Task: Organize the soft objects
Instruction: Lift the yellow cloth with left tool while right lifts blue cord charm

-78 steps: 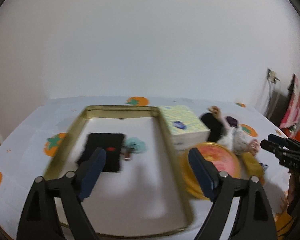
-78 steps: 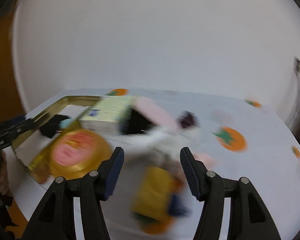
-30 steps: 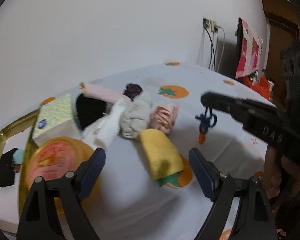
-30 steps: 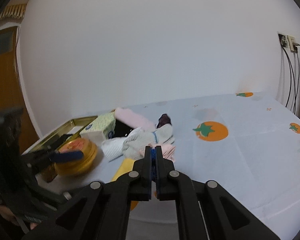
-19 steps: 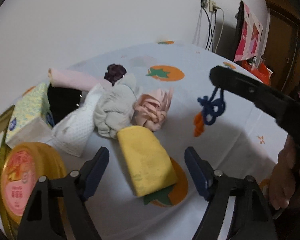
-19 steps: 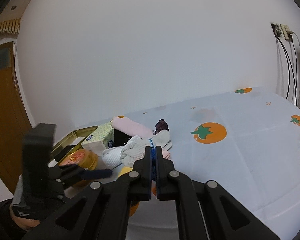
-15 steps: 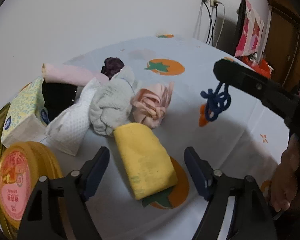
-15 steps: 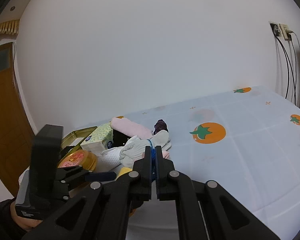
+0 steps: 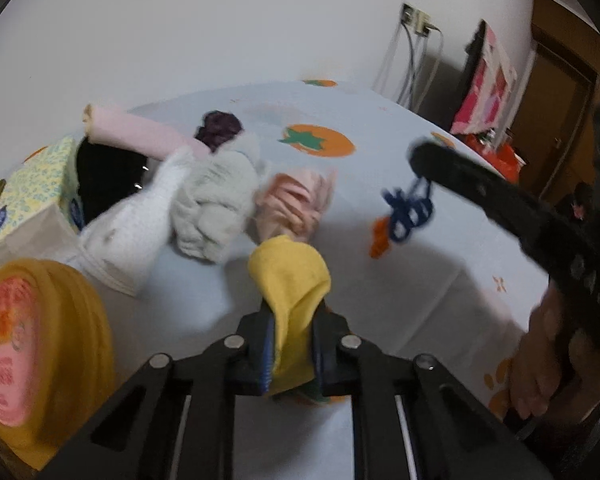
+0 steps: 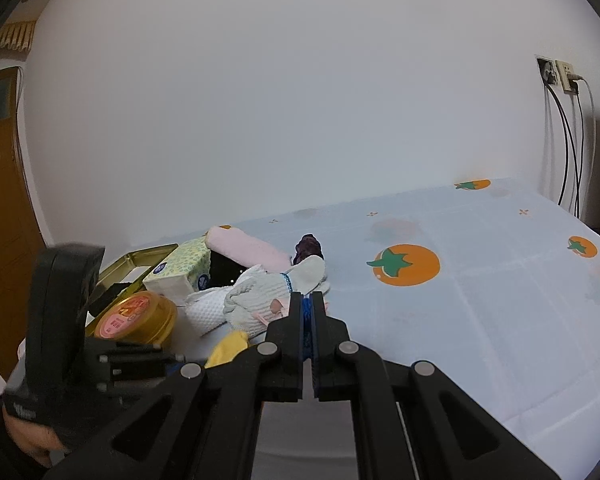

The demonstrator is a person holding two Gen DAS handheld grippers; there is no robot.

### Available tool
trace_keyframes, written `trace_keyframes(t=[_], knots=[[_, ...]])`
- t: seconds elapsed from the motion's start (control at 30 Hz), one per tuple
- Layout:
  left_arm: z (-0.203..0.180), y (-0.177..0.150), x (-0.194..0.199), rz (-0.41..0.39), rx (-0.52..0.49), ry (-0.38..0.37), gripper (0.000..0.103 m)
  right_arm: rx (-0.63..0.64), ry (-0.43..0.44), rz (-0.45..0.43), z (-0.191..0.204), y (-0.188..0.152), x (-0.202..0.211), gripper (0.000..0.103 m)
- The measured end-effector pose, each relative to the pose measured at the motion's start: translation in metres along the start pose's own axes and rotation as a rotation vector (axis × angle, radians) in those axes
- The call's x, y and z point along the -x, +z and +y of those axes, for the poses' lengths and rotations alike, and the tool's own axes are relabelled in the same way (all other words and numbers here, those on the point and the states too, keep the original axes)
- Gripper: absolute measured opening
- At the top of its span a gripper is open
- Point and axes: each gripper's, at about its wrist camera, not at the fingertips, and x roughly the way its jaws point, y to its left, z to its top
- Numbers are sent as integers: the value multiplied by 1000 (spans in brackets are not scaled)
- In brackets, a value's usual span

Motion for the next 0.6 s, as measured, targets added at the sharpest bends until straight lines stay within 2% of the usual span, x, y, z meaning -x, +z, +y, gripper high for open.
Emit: trace_keyframes(t=[0.13, 0.37, 0.6], knots=[[-6, 0, 10, -67, -31, 14, 11, 4, 0, -17, 2, 0, 2, 3], [3, -1, 25, -149, 7, -2, 11, 9, 0, -37, 3, 0, 5, 3], [8, 5, 30, -178, 34, 8, 11, 12, -6, -15, 6, 2, -1, 3]])
